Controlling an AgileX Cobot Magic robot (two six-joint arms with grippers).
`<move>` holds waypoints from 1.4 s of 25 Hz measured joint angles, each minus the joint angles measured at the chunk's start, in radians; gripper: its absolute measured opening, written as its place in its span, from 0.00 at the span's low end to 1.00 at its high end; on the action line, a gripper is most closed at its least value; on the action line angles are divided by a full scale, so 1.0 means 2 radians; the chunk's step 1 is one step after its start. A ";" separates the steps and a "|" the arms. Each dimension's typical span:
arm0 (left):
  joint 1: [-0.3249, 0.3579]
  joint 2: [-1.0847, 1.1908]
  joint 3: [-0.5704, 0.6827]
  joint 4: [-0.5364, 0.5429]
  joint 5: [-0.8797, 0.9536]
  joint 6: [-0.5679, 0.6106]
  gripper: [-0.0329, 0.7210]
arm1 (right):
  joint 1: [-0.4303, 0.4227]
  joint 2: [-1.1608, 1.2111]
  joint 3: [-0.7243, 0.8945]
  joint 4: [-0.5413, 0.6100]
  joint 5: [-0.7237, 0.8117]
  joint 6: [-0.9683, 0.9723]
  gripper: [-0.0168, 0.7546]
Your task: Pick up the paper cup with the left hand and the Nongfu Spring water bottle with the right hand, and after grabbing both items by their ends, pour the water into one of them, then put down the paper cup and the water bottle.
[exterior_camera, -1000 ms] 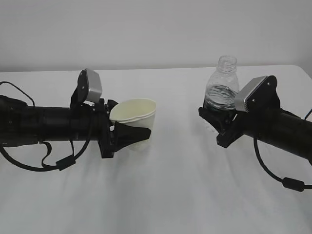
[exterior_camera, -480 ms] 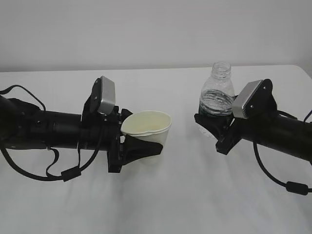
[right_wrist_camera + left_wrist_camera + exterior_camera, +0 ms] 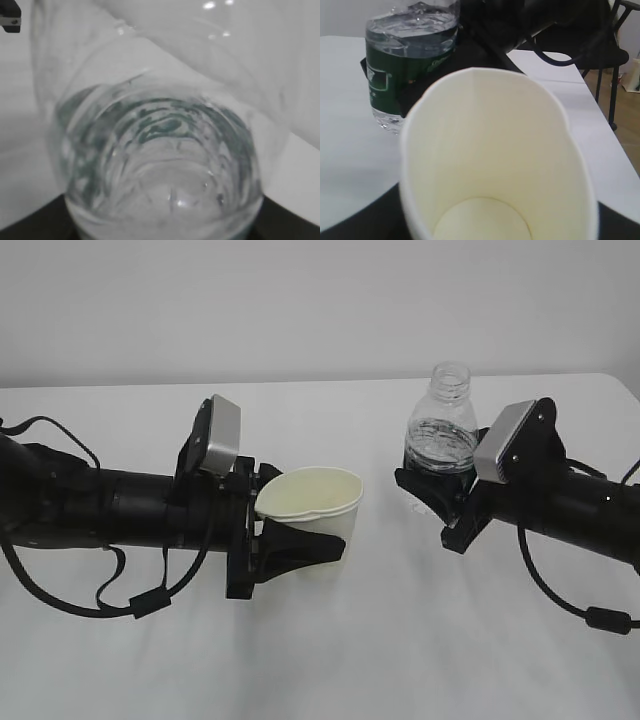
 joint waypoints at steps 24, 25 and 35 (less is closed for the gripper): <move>-0.010 0.000 0.000 0.011 -0.001 0.000 0.61 | 0.046 0.000 -0.058 -0.024 0.033 -0.088 0.56; -0.010 0.000 0.000 0.012 -0.001 0.000 0.61 | 0.046 0.000 -0.058 -0.024 0.033 -0.095 0.56; -0.010 0.000 0.000 0.035 -0.001 0.000 0.61 | 0.046 0.000 -0.058 -0.017 0.034 -0.162 0.56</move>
